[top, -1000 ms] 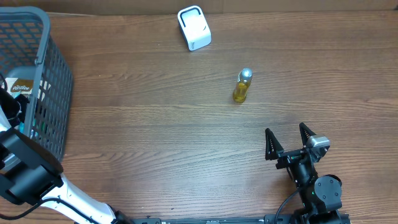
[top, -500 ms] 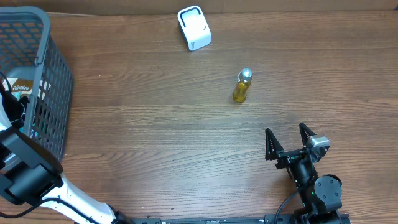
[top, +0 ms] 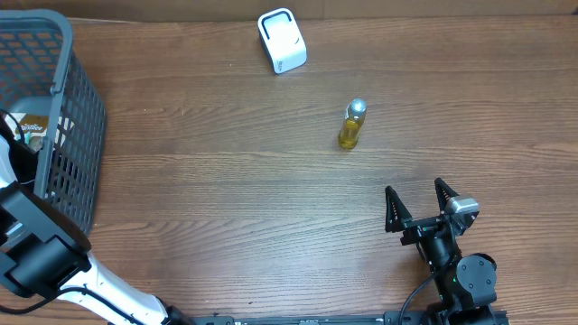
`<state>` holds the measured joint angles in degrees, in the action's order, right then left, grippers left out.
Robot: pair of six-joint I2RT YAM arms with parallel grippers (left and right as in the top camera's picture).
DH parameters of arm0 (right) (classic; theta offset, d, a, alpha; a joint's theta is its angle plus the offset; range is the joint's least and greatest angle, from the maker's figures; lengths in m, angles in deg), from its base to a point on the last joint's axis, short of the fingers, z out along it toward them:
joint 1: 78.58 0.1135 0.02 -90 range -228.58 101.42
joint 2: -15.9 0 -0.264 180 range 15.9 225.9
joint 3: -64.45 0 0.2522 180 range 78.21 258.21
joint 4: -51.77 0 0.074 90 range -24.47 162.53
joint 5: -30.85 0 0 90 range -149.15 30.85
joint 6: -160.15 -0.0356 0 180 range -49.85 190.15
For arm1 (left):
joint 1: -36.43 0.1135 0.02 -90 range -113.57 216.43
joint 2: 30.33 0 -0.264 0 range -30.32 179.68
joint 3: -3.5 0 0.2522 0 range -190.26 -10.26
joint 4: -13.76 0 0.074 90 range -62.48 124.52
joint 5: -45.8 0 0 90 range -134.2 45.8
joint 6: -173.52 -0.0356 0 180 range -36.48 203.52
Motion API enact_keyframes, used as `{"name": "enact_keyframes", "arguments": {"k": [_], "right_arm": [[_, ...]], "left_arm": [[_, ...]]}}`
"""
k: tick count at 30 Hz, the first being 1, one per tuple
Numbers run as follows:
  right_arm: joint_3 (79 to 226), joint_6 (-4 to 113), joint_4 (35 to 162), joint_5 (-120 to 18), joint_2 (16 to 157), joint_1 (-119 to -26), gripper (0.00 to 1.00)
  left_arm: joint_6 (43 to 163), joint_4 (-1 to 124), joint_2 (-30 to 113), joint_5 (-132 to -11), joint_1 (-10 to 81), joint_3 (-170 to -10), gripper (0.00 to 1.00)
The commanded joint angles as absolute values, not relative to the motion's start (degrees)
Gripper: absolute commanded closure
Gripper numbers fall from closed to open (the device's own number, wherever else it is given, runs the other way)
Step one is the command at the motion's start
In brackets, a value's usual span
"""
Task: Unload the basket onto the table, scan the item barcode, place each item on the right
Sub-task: 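Grasp the green-lidded jar in the basket with the left gripper, then carry the green-lidded jar toward the scanner and place it on the table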
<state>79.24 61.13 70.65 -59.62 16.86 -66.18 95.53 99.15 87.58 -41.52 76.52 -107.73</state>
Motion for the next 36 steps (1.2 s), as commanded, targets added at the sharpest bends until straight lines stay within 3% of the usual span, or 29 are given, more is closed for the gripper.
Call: {"name": "enact_keyframes", "arguments": {"k": [1,10,23,30,36], "right_arm": [[78.68,60.96,70.31,-60.08,16.57,-66.28,0.0],[78.68,60.96,70.31,-60.08,16.57,-66.28,0.0],[78.68,60.96,70.33,-60.08,16.57,-66.28,0.0],[78.68,60.96,70.31,-60.08,16.57,-66.28,0.0],[78.68,60.96,70.31,-60.08,16.57,-66.28,0.0]], "left_arm": [[95.92,101.51,87.28,-43.78,76.17,-114.4,0.32],[95.92,108.03,87.1,-45.74,76.15,-131.49,0.36],[99.22,117.23,87.04,-61.52,73.88,-167.03,0.43],[99.18,124.31,86.97,-61.92,65.64,-176.43,0.45],[99.68,124.31,85.9,-58.09,53.25,-176.56,0.48]]}}
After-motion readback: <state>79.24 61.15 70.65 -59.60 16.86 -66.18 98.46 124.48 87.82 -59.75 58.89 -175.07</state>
